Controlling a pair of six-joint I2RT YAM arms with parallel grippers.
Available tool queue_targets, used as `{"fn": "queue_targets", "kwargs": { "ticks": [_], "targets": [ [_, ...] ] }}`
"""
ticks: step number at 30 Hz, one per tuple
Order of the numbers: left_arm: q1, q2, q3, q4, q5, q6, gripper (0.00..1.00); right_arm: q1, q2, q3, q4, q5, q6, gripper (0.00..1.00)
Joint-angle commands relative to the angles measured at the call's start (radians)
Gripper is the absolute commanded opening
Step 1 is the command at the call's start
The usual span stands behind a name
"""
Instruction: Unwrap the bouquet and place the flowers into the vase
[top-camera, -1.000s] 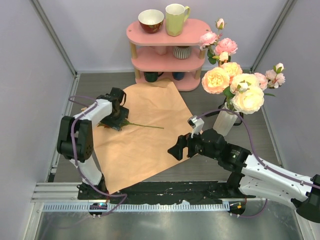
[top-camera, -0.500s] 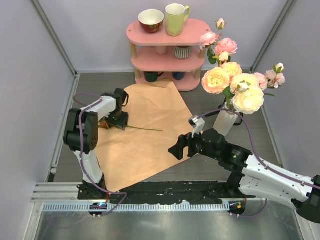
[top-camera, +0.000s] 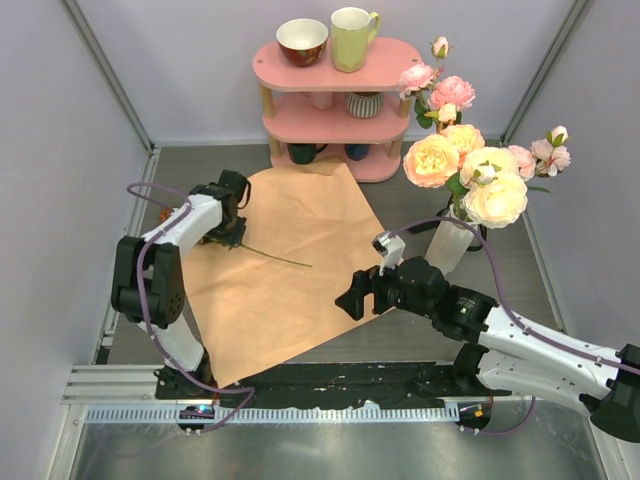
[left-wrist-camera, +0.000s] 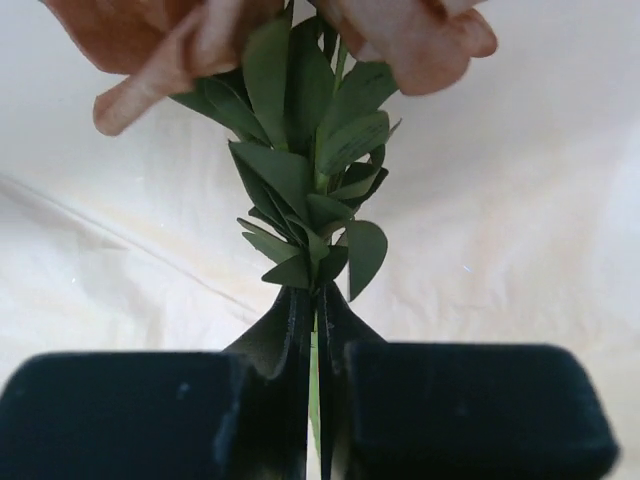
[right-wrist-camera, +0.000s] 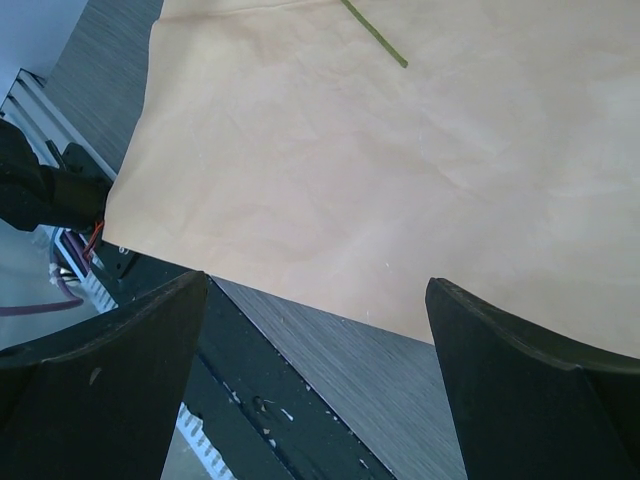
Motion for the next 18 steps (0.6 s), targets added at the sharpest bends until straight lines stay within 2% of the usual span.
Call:
{"fn": "queue_targets", "kwargs": {
  "ticks": [1, 6, 8, 9, 13, 15, 17, 18],
  "targets": [
    [-0.007, -0.168, -0.049, 0.036, -0.063, 0.063, 0.0, 0.005, 0.019, 0.049, 0.016, 0.031, -0.012, 0.97],
    [-0.008, -0.359, -0.225, 0.246, 0.047, 0.212, 0.0, 0.005, 0.039, 0.066, 0.015, 0.04, -0.017, 0.97],
    [-0.008, -0.466, -0.296, 0.387, 0.154, 0.322, 0.0, 0.005, 0.05, 0.077, 0.024, 0.034, -0.02, 0.97],
    [-0.008, -0.506, -0.375, 0.495, 0.19, 0.347, 0.0, 0.005, 0.065, 0.081, 0.027, 0.025, -0.024, 0.97],
    [-0.008, -0.725, -0.566, 0.759, 0.319, 0.442, 0.0, 0.005, 0.12, 0.124, 0.047, 0.0, -0.034, 0.97],
    [-0.008, -0.823, -0.638, 0.902, 0.448, 0.499, 0.0, 0.005, 0.142, 0.141, 0.058, -0.037, -0.035, 0.97],
    [-0.008, -0.863, -0.663, 0.967, 0.53, 0.546, 0.0, 0.005, 0.166, 0.161, 0.087, -0.066, -0.029, 0.97],
    [-0.008, -0.891, -0.67, 1.002, 0.625, 0.586, 0.0, 0.005, 0.171, 0.167, 0.101, -0.075, -0.021, 0.97]
  ]
}}
